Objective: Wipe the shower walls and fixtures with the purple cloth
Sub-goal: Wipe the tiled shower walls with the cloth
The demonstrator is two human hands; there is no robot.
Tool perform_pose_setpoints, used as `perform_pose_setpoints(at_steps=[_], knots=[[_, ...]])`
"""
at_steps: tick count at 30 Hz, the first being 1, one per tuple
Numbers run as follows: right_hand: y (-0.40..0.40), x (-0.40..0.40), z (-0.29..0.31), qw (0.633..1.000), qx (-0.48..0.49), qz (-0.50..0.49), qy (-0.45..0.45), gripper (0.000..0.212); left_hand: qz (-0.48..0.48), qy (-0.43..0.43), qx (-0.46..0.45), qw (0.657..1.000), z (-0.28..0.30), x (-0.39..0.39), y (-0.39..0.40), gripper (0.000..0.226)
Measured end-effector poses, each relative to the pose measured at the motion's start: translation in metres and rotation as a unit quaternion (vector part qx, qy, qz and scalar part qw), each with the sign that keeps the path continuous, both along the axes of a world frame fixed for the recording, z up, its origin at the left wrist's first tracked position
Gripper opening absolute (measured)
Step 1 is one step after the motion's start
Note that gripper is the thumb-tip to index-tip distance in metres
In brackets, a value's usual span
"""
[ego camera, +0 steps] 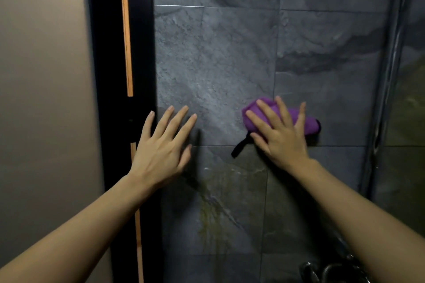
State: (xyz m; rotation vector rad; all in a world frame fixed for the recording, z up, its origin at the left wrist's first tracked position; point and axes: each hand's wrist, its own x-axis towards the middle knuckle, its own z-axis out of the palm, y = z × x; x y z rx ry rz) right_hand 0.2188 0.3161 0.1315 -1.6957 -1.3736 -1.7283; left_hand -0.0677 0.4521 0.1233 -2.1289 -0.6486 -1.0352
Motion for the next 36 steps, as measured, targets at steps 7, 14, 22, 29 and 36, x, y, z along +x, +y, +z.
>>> perform_pose_setpoints(at_steps=[7, 14, 22, 29, 36], knots=[[-0.002, -0.008, -0.037, 0.993, 0.047, -0.002, 0.104, 0.056, 0.01, -0.002, -0.008, 1.0, 0.005, 0.024, -0.008, 0.068], [-0.032, 0.034, -0.046, 0.996, -0.068, 0.008, -0.055, 0.053, -0.019, 0.003, -0.013, 1.0, 0.018, 0.056, -0.023, 0.071], [-0.043, 0.049, 0.076, 0.986, 0.054, 0.013, 0.16, 0.057, -0.042, 0.005, 0.001, 0.999, 0.05, 0.086, -0.038, 0.07], [-0.024, 0.024, 0.064, 0.992, 0.039, 0.021, 0.117, 0.057, -0.055, -0.019, 0.011, 0.998, 0.09, 0.115, -0.04, 0.07], [-0.055, 0.06, -0.028, 0.998, -0.054, 0.008, 0.012, 0.055, -0.065, -0.027, 0.033, 0.997, 0.093, 0.132, -0.051, 0.068]])
